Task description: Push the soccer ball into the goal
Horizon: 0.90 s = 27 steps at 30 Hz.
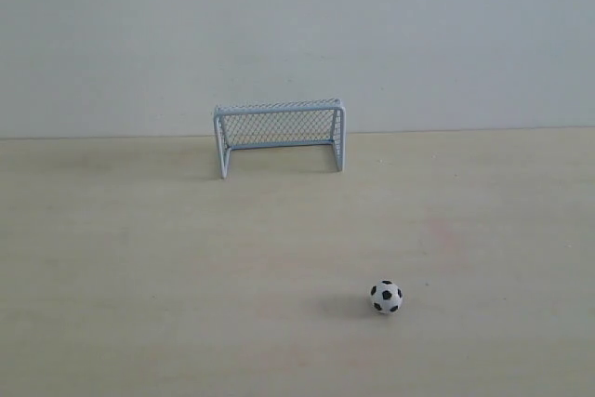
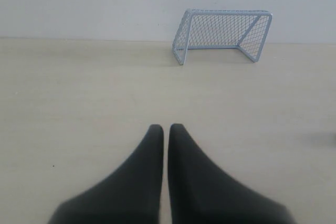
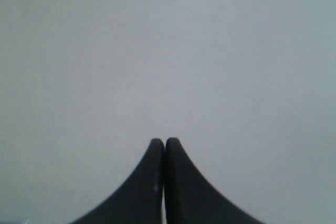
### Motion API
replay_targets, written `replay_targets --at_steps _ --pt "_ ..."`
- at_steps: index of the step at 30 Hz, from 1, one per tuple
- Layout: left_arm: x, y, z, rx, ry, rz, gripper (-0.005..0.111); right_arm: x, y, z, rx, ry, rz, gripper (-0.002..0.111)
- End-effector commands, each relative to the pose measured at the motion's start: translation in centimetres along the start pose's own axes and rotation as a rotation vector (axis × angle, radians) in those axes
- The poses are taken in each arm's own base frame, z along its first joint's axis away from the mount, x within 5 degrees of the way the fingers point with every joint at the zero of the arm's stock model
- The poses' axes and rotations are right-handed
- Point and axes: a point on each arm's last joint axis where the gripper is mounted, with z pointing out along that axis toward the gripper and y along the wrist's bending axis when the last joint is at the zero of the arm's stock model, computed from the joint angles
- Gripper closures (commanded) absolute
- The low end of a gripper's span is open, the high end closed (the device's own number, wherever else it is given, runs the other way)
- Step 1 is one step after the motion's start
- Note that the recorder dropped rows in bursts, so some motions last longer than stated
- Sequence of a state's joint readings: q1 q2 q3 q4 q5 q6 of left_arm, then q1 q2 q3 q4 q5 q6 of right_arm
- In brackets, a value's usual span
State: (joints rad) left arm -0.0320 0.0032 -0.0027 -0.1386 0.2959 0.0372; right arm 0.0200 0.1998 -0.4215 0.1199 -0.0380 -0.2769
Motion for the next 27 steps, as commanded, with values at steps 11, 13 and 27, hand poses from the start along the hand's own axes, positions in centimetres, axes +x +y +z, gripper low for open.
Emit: replay_targets --at_steps 11,13,27 --pt "0.1 0.0 0.0 0.0 0.0 -0.016 0.102 2.5 0.8 8.8 -0.128 0.536 0.0 0.108" --pt "0.1 0.0 0.0 0.0 0.0 -0.016 0.102 2.6 0.9 9.0 -0.128 0.542 0.033 0.108" --pt "0.1 0.0 0.0 0.0 0.0 -0.016 0.102 5.6 1.6 14.0 -0.206 0.881 0.025 0.108"
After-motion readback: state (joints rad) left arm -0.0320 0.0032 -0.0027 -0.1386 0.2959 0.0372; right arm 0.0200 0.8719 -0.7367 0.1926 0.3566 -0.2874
